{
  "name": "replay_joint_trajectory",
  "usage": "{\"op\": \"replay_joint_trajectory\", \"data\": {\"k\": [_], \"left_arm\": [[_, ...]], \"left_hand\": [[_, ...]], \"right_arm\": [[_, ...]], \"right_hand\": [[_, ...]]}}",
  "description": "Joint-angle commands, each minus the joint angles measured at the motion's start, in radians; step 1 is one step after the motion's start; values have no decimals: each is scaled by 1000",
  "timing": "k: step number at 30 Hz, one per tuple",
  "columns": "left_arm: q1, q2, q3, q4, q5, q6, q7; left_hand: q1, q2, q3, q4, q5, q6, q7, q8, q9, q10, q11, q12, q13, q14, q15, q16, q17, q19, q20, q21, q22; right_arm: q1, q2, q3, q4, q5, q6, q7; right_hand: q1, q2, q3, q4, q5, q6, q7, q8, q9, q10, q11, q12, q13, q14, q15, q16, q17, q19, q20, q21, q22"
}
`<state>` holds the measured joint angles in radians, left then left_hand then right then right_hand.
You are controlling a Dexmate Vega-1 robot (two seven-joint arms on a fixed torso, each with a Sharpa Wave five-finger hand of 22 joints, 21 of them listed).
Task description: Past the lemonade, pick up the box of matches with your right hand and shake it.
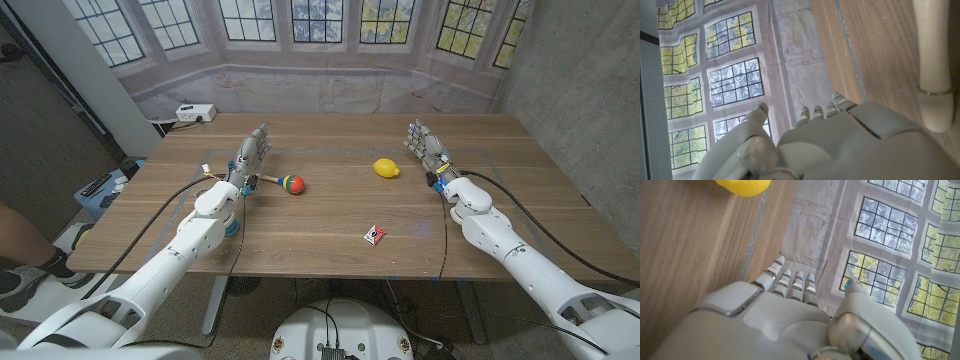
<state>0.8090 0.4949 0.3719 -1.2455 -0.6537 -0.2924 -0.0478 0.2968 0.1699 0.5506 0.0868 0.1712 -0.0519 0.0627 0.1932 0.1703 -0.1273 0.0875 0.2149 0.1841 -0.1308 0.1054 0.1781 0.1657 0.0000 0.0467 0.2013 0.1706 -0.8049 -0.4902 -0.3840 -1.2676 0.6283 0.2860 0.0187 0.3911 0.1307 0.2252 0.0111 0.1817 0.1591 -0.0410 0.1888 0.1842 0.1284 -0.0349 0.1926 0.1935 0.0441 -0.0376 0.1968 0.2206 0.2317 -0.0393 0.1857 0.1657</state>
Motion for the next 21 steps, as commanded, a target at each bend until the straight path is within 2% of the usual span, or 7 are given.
{"op": "replay_joint_trajectory", "data": {"k": [1,21], "left_arm": [[-36,-4,2,58,-5,2,-31],[-28,10,12,23,4,24,-27]], "left_hand": [[10,-1,6,-3,6,8,6,6,4,3,6,5,1,-4,1,6,2,1,9,3,1],[16,-2,12,-17,5,11,10,0,5,7,10,2,2,0,4,3,2,4,11,1,1]], "right_arm": [[48,27,-23,35,-32,6,-14],[-37,-81,-26,-184,-106,-56,-75]], "right_hand": [[10,-3,8,0,7,10,0,6,5,6,-1,4,5,7,-9,4,0,6,-18,4,3],[27,-6,14,-20,8,10,1,6,5,4,1,4,5,6,-8,2,-9,2,-17,2,3]]}}
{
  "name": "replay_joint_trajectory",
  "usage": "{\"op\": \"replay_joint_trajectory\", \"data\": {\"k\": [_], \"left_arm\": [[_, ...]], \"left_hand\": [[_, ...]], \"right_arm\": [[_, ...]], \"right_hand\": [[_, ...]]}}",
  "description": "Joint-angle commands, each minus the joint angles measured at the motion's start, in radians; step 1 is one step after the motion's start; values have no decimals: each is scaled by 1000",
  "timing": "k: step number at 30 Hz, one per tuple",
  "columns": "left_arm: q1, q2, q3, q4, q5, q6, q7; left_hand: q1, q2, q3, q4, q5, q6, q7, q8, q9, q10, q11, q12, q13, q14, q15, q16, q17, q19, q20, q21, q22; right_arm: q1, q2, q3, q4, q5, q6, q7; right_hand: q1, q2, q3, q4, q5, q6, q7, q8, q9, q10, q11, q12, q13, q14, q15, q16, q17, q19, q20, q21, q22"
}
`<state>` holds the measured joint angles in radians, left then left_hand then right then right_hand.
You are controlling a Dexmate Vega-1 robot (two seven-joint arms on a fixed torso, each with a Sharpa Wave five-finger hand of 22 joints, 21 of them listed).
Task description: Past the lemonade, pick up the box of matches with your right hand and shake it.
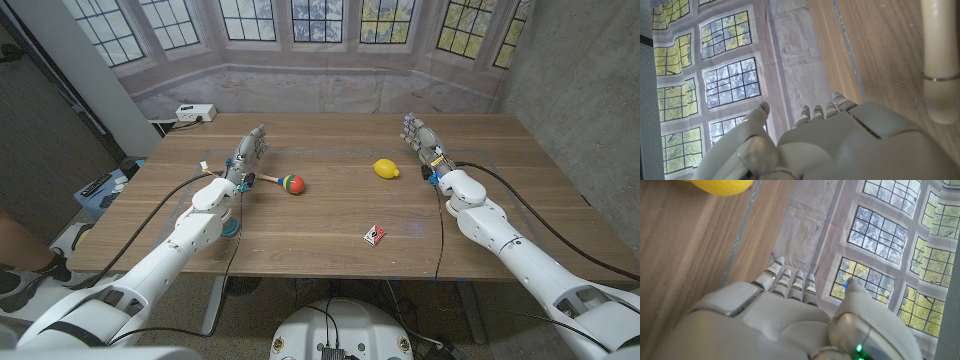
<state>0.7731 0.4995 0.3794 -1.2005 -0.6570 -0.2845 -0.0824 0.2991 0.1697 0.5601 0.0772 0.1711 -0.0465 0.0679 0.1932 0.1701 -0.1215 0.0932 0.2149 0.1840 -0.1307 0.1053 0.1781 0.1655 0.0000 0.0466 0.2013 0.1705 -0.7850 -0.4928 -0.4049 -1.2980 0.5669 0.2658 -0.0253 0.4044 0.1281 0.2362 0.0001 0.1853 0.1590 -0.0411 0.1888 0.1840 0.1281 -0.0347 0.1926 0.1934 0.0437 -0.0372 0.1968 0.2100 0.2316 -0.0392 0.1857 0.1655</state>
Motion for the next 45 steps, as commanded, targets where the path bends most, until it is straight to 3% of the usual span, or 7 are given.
{"op": "replay_joint_trajectory", "data": {"k": [1,29,41,45], "left_arm": [[10,6,4,-24,8,15,9],[33,5,4,-47,23,13,51],[37,2,7,-56,38,10,75],[35,-5,10,-50,42,5,79]], "left_hand": [[14,-2,3,-8,5,7,5,0,5,2,4,2,2,0,5,3,2,4,11,0,1],[24,-1,11,-24,6,11,11,-4,5,3,7,-1,2,3,8,1,2,7,13,-2,1],[27,-1,14,-31,6,12,10,-6,6,5,7,-3,3,4,9,0,2,8,13,-4,2],[28,-1,15,-34,6,13,10,-6,6,6,8,-3,3,4,8,0,2,8,12,-4,2]], "right_arm": [[-60,-86,-7,-165,-53,-41,-34],[-55,-215,-62,-332,-253,-117,-15],[-61,-309,-81,-425,-396,-146,2],[-64,-316,-80,-428,-417,-131,7]], "right_hand": [[14,-4,3,-10,4,11,1,6,5,4,1,4,5,6,-8,1,1,2,-17,3,4],[42,-8,12,-42,2,11,-6,7,5,4,-5,4,5,7,-11,1,-9,2,-19,3,3],[50,-9,14,-52,0,12,-8,7,5,5,-11,5,5,14,-13,4,-11,4,-15,4,3],[52,-11,14,-56,0,14,-10,8,5,8,-11,6,5,17,-14,6,-12,6,-15,5,3]]}}
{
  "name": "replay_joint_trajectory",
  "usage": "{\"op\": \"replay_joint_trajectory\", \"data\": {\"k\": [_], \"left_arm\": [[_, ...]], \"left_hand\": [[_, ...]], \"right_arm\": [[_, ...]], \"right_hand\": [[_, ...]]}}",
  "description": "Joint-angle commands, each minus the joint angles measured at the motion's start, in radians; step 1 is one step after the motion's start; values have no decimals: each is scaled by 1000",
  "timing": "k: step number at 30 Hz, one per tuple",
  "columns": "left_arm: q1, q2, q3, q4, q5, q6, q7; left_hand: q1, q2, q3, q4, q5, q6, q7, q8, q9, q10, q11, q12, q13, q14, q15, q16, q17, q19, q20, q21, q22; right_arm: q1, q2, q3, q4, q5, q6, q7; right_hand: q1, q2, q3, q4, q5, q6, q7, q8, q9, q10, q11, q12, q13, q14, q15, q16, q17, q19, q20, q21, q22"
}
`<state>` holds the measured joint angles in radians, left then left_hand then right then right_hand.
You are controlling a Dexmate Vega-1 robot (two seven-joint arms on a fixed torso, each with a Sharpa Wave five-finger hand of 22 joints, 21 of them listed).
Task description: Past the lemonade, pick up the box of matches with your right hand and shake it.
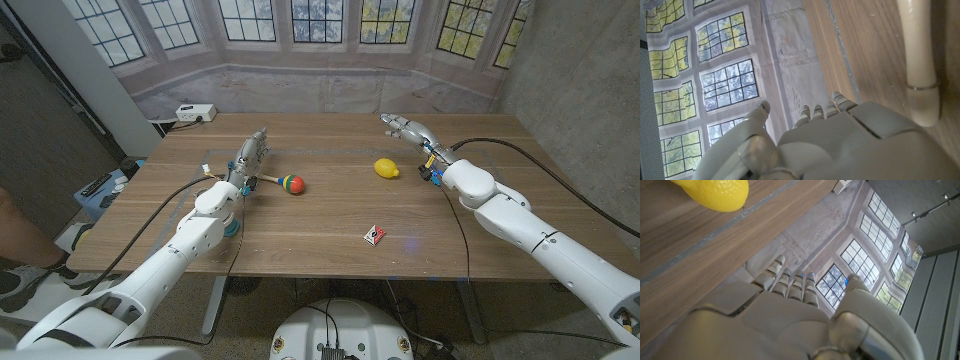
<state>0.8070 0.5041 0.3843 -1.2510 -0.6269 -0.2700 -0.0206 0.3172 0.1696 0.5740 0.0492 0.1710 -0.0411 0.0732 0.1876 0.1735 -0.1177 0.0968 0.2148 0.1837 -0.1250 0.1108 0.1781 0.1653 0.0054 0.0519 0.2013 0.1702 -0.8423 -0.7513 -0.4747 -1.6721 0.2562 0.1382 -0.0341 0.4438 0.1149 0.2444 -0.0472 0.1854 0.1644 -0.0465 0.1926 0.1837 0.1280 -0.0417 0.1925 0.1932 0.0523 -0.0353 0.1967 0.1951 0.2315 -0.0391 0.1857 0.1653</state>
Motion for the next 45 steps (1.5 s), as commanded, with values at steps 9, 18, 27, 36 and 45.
{"op": "replay_joint_trajectory", "data": {"k": [9,18,27,36,45], "left_arm": [[-2,-14,13,1,24,-7,29],[-10,-11,19,-9,41,3,44],[-19,-33,28,3,51,-1,62],[-23,-40,39,-2,58,8,66],[-6,-34,40,-30,60,24,84]], "left_hand": [[11,-1,3,-9,6,8,5,-2,3,4,5,-3,3,-2,3,-1,2,4,7,-4,2],[12,-1,5,-12,6,5,3,-4,3,0,6,-5,4,-5,3,-2,3,2,7,-6,2],[12,-1,6,-14,6,8,0,-3,3,0,6,-6,4,-5,4,-2,3,1,8,-6,2],[12,-1,7,-16,6,10,0,-2,3,-1,9,-7,4,-5,4,-2,3,1,9,-6,3],[11,0,9,-17,6,12,-1,-3,3,1,10,-7,4,-5,6,-2,3,2,10,-6,3]], "right_arm": [[9,-97,-26,-85,-190,-5,58],[25,-143,-39,-105,-287,7,96],[24,-198,-27,-165,-364,12,136],[19,-239,-18,-211,-451,18,161],[13,-277,-12,-250,-544,38,189]], "right_hand": [[16,-2,5,-16,-2,10,-5,4,5,11,-4,7,5,14,-19,7,2,8,-13,5,3],[23,-8,4,-27,-3,11,2,4,6,14,0,8,5,28,-12,12,0,17,-3,7,3],[32,-13,5,-39,-4,18,4,7,6,9,0,5,5,37,-11,14,-2,24,2,9,3],[44,-18,6,-55,-4,52,-2,19,6,16,-11,8,5,46,-19,15,-3,30,5,9,3],[62,-25,10,-74,-2,71,-21,21,6,-7,-12,-1,5,53,-21,15,-4,39,9,9,2]]}}
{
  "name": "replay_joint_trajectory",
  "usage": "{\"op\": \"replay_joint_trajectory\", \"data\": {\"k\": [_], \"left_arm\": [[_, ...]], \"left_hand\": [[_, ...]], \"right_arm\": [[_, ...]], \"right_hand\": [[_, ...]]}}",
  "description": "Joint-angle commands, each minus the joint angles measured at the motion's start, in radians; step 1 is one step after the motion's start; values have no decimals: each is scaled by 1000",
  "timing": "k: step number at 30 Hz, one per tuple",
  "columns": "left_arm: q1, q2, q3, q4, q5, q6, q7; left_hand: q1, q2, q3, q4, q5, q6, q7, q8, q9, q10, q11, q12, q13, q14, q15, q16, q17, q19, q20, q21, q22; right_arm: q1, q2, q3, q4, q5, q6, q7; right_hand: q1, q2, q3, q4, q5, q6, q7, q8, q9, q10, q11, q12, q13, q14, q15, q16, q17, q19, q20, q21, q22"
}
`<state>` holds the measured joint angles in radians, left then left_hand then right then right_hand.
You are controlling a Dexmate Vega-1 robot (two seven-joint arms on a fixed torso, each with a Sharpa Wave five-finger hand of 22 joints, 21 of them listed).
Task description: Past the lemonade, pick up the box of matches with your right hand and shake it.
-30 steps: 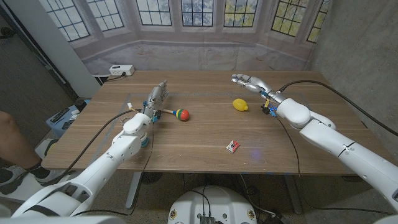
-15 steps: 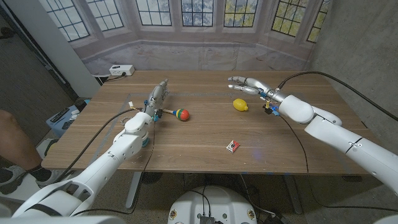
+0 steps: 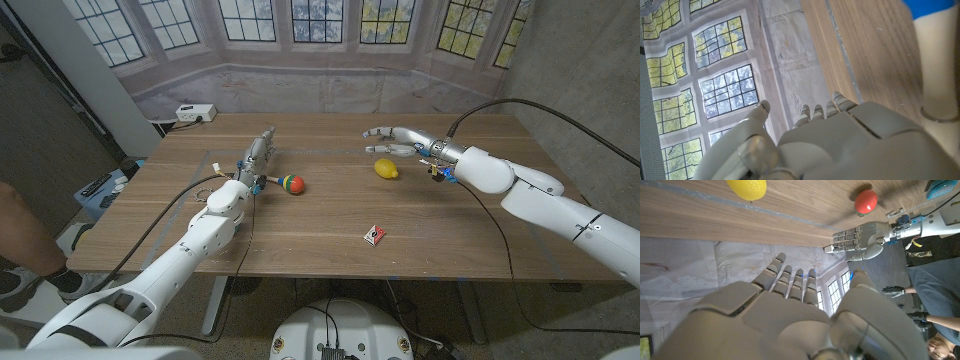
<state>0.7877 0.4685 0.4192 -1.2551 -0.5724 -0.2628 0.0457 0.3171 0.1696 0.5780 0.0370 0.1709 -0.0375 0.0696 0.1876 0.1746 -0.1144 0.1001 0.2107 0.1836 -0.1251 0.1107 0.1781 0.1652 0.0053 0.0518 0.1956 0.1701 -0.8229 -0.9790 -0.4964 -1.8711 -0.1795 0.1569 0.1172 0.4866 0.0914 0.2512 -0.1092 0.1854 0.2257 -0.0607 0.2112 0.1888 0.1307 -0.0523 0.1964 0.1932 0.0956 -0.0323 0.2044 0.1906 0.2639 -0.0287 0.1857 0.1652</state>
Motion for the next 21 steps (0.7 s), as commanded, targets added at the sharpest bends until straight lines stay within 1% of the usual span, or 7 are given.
{"op": "replay_joint_trajectory", "data": {"k": [1,4,8,12,15,21], "left_arm": [[15,3,5,-30,6,19,19],[23,7,5,-43,7,24,26],[30,9,4,-52,8,29,33],[35,9,4,-60,10,31,41],[37,10,5,-65,14,34,46],[38,12,7,-76,19,39,54]], "left_hand": [[12,0,5,-5,6,9,3,-3,2,-2,7,-2,4,-4,5,-2,3,2,10,-1,3],[12,0,5,-6,6,9,3,-2,2,-1,6,-2,4,-4,5,-2,3,2,10,-1,3],[12,0,6,-6,6,9,3,-3,2,-2,7,-3,4,-4,6,-2,3,2,10,-1,3],[11,0,6,-7,6,9,2,-3,3,-2,7,-3,5,-5,5,-2,3,2,11,-1,3],[11,0,7,-8,6,10,3,-3,3,-2,7,-3,5,-4,7,-2,3,2,10,-1,3],[11,0,8,-8,5,13,3,-2,3,-1,7,-3,5,-4,6,-1,3,2,11,-1,3]], "right_arm": [[-5,-53,10,-56,-116,19,46],[8,-67,4,-67,-139,29,89],[19,-76,0,-75,-160,38,130],[27,-81,-3,-79,-185,52,156],[31,-84,-3,-81,-199,62,173],[46,-94,-7,-87,-232,90,215]], "right_hand": [[20,-2,3,-13,-2,10,-7,3,1,-12,-2,-5,5,9,-23,7,0,7,-2,9,2],[31,-5,6,-23,-1,11,-7,1,1,-23,0,-9,5,3,-23,3,-1,6,-1,7,2],[46,-11,9,-35,0,11,-11,-1,2,-37,1,-11,5,-5,-19,-2,-2,3,7,5,2],[61,-20,11,-47,1,9,-37,-5,2,-55,5,-13,5,-18,-14,-7,-2,-4,13,2,3],[68,-23,11,-50,2,10,-57,-6,2,-66,6,-14,5,-23,-8,-9,-1,-7,18,1,3],[74,-28,12,-53,2,7,-63,-8,3,-75,12,-14,5,-33,-5,-11,-1,-14,22,-1,3]]}}
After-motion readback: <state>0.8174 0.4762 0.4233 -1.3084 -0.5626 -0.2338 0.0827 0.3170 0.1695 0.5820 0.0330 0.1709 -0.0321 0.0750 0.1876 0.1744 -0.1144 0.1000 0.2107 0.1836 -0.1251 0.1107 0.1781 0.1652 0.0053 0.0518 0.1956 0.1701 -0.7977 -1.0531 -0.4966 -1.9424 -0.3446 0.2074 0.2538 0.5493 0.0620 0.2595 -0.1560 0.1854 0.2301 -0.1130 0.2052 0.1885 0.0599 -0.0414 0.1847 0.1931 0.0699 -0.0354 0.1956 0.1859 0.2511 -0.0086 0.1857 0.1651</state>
